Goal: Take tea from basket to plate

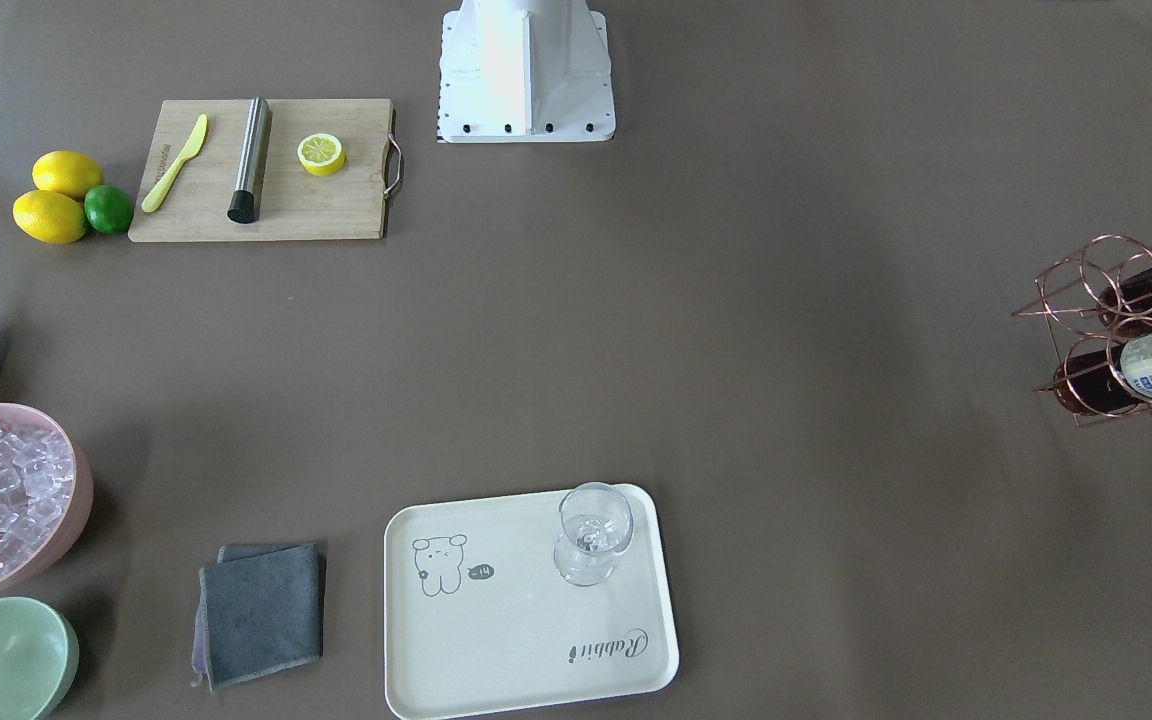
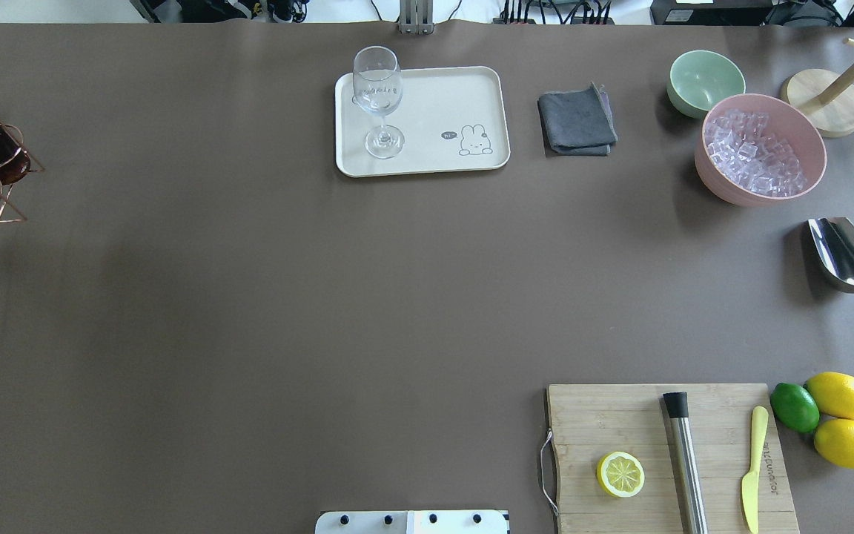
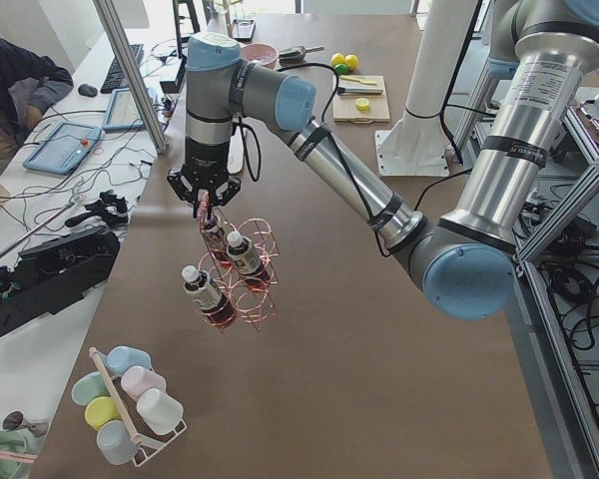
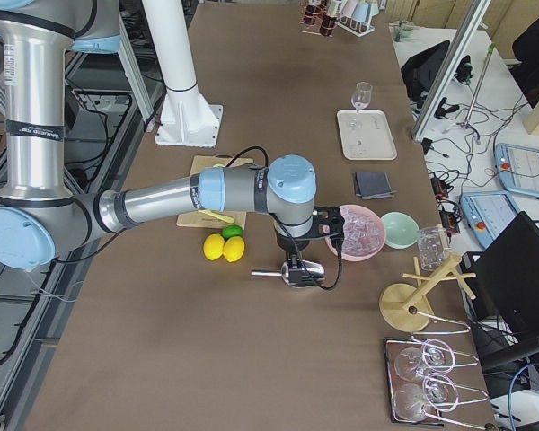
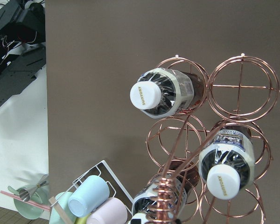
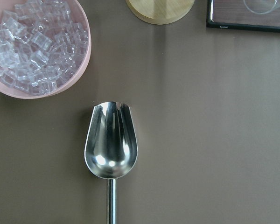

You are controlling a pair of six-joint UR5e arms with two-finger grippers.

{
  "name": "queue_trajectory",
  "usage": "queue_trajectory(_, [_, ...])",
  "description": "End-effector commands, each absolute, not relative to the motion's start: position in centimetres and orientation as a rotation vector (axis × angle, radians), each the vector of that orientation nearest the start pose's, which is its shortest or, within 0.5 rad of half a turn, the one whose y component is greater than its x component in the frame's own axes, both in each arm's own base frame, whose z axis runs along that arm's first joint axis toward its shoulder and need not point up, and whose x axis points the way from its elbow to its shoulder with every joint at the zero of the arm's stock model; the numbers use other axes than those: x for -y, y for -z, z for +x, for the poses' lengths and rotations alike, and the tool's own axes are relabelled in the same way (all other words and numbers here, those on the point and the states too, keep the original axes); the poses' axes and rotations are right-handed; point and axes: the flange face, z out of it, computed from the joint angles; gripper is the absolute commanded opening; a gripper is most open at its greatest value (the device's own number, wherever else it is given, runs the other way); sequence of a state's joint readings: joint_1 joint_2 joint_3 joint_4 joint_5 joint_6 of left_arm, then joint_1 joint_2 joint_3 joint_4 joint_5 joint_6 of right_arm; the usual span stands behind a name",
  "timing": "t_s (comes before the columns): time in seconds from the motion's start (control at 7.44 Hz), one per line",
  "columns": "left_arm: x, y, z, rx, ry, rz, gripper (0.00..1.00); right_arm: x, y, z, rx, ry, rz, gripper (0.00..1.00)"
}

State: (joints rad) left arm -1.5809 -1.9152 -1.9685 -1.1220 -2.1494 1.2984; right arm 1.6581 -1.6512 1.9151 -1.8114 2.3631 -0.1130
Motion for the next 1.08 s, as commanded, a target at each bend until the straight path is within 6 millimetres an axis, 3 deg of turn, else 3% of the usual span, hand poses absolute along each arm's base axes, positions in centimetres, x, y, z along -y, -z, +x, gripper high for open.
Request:
queue_trajectory(0.0, [54.7,-33.3,-6.0,-0.357,-1.252,0.638,0.00,44.4,-51.6,7.5,0.866,-0.012,0.098,1.00])
queue_trajectory(0.13, [55.0,-32.9,-4.4,-0.377,-1.243,0.632,0.00,44.3,-49.5,5.5,0.872,0.029,0.107,1.00])
queue_trajectory(0.4, [55.3,-31.2,-2.0,-0.388,-1.236,0.651,0.00,46.4,-46.0,2.3,0.851,0.112,0.149,1.00])
queue_trajectory(0.54, [55.5,-30.3,-0.2,-0.434,-1.194,0.665,0.00,46.5,-45.7,0.5,0.852,0.159,0.156,1.00])
queue_trajectory(0.67, [55.3,-29.8,1.4,-0.536,-1.105,0.650,0.00,46.7,-45.3,-0.1,0.835,0.191,0.196,1.00])
queue_trajectory(0.81, [55.4,-29.1,2.0,-0.538,-1.122,0.664,0.00,46.8,-45.4,-0.3,0.826,0.195,0.204,1.00])
queue_trajectory(0.94, [55.3,-27.8,4.0,-0.584,-1.174,0.693,0.00,46.9,-45.2,-0.3,0.829,0.198,0.209,1.00])
